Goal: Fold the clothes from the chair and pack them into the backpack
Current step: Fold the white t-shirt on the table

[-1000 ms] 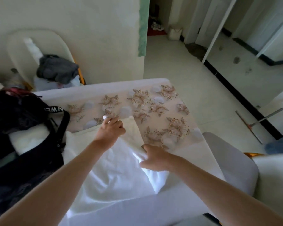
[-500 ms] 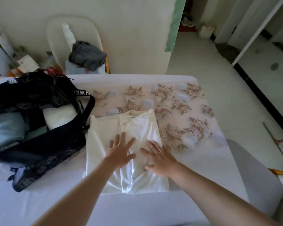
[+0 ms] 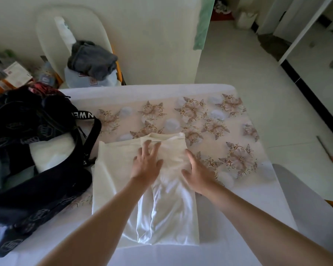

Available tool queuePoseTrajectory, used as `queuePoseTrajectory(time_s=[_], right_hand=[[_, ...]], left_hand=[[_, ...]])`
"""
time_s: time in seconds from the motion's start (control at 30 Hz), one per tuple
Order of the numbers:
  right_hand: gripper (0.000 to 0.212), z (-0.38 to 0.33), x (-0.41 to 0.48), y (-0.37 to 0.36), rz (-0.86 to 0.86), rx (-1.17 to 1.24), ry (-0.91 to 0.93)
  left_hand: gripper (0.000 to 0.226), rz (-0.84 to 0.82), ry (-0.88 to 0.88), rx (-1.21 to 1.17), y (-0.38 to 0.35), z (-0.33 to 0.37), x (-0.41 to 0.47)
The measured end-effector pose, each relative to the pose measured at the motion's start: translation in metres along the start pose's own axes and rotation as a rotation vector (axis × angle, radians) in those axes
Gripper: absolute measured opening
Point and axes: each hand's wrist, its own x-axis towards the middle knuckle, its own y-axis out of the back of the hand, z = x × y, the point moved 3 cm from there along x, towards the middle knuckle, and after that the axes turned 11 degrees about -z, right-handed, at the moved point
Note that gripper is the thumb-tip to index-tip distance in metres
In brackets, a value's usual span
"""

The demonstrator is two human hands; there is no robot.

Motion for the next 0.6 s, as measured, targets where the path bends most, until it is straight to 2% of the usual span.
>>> queuePoseTrajectory(time_s=[0.1,0.17,0.27,0.37,0.43,0.47,0.53,0.6], right_hand=[[0.061,-0.004,0.004,0.009,-0.111,0.115,0.074],[0.059,-0.006,0.010,0.020,0.005,0.079,0.105],[0.051,0.005,0.025,0.042,0.271,0.027,0.050],[0.053,0.019,0.033,0.058,0.288,-0.127,-0.083],[0.051,0.016,0.028,0.055,0.328,-0.355,0.057],[0.050,0.013,0.023,0.048,0.327,-0.416,0.188],[0.051,0.010,0.015,0.026,0.194,-0.464,0.368],[0.056,0.009,0.008,0.003,0.014,-0.511,0.328]], left_hand=[[0.052,-0.099,0.007,-0.057,0.004,0.001,0.029],[0.050,-0.130,-0.047,-0.166,0.007,0.003,0.045],[0.062,-0.154,-0.106,-0.295,0.014,0.011,0.062],[0.063,-0.140,-0.094,-0.123,0.014,0.022,0.060],[0.060,-0.146,-0.155,0.000,0.003,0.028,0.047],[0.062,-0.184,-0.183,0.043,-0.007,0.028,0.038],[0.068,-0.267,-0.170,0.123,-0.026,0.019,0.018],[0.069,-0.255,-0.124,0.168,-0.033,0.002,-0.004]])
